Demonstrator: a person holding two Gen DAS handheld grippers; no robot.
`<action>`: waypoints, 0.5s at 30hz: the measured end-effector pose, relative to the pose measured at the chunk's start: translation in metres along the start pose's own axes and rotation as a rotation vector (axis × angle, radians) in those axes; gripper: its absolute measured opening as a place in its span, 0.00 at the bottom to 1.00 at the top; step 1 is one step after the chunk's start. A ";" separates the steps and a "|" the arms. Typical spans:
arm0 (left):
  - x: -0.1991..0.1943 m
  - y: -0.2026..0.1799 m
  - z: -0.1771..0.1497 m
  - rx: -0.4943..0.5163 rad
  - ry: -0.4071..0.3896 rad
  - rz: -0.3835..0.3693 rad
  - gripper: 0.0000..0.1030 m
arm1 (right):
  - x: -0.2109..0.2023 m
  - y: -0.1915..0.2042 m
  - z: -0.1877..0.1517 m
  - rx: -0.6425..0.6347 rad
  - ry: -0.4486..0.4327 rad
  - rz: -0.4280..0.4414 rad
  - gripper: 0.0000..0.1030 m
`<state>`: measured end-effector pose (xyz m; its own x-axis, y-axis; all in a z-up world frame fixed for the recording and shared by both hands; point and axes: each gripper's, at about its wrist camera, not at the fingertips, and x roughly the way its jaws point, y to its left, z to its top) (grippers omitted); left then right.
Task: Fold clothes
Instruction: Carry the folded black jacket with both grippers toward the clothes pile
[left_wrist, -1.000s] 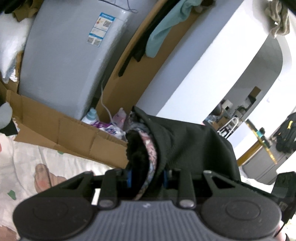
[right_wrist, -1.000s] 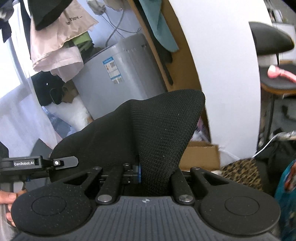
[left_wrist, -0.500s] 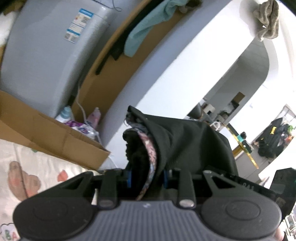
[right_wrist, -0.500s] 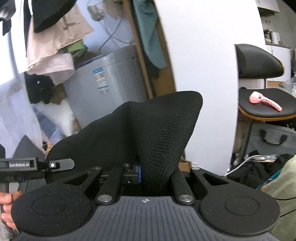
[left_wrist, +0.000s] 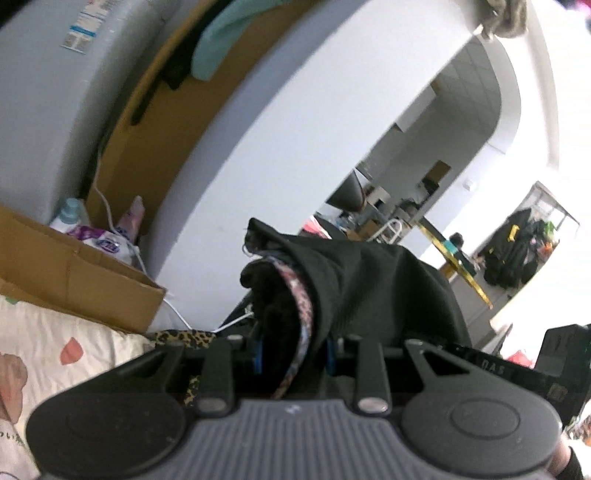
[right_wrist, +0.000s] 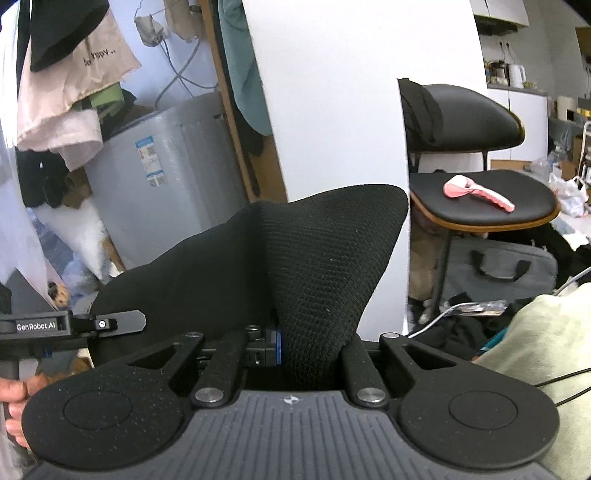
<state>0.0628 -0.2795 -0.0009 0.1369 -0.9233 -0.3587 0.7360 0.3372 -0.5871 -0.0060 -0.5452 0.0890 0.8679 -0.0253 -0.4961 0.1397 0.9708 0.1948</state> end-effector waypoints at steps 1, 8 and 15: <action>0.004 0.000 -0.002 0.012 0.003 -0.005 0.30 | 0.001 -0.004 -0.002 0.001 0.000 -0.003 0.09; 0.029 0.011 -0.019 0.045 0.014 -0.059 0.30 | 0.012 -0.028 -0.020 -0.007 -0.004 -0.011 0.09; 0.063 0.031 -0.048 0.027 0.035 -0.104 0.30 | 0.032 -0.051 -0.047 0.020 0.016 -0.046 0.09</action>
<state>0.0623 -0.3182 -0.0760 0.0362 -0.9458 -0.3228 0.7627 0.2348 -0.6026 -0.0074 -0.5844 0.0231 0.8524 -0.0661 -0.5187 0.1895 0.9636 0.1885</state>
